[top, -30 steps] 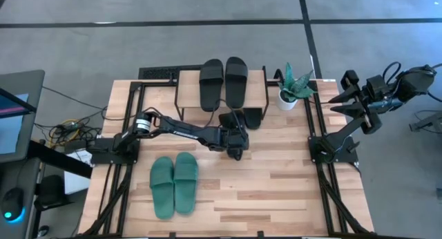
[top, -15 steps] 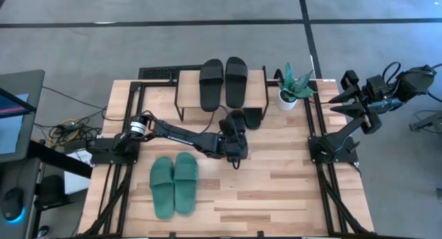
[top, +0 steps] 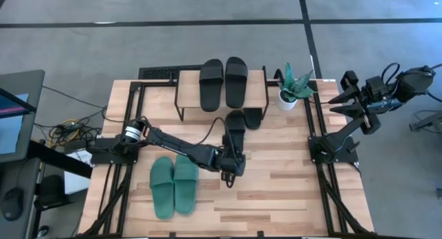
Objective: Pick and place slides into the shelf
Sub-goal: Put the black slide under the shelf
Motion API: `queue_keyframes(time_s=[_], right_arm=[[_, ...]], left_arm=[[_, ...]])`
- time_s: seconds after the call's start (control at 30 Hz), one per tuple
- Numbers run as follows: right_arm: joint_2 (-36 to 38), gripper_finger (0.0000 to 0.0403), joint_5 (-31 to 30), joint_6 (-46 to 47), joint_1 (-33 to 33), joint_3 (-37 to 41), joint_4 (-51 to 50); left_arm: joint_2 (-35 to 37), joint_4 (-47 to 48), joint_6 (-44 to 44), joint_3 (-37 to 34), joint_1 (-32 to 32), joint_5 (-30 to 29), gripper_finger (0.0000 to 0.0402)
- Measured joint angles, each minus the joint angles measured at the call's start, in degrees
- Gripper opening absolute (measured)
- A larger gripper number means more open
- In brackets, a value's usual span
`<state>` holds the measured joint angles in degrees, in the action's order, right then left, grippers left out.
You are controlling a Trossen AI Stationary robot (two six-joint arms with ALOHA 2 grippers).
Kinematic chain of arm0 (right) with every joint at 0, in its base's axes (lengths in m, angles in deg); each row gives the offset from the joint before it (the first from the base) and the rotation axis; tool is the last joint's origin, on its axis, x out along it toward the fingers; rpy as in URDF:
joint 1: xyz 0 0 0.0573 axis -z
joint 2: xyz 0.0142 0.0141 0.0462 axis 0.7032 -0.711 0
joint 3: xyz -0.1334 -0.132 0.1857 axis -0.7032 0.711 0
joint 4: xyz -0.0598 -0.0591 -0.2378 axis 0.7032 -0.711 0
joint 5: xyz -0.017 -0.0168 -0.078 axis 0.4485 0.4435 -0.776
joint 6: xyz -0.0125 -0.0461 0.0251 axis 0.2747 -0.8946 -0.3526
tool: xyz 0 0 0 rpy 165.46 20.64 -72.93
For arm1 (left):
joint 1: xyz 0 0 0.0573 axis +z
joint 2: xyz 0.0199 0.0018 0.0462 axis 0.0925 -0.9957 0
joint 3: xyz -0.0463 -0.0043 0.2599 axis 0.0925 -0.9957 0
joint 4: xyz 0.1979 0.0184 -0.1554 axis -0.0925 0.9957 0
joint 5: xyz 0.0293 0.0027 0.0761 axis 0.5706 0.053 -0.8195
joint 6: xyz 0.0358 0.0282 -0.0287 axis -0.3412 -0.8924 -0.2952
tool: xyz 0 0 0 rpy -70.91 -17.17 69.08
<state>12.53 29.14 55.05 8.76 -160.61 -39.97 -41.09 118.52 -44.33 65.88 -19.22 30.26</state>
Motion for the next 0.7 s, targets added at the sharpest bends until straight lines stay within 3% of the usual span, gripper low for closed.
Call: queue_keyframes(time_s=[0.3, 0.57, 0.7], right_arm=[[0.0, 0.0098, 0.0, 0.4, 0.0, 0.0, -0.2], [0.0, 0.0098, 0.0, 0.6, 0.0, 0.0, -0.2], [0.0, 0.0098, 0.0, 0.6, 0.0, 0.0, -0.2]], left_arm=[[0.0, 2.4, 2.2, 0.0, -0.1, 5.5, 0.0006], [0.0, 2.4, 3.5, -0.4, 0.1, 9.5, 0.0001], [-1.2, 2.6, 3.6, -0.5, 0.3, 8.0, 0.0]])
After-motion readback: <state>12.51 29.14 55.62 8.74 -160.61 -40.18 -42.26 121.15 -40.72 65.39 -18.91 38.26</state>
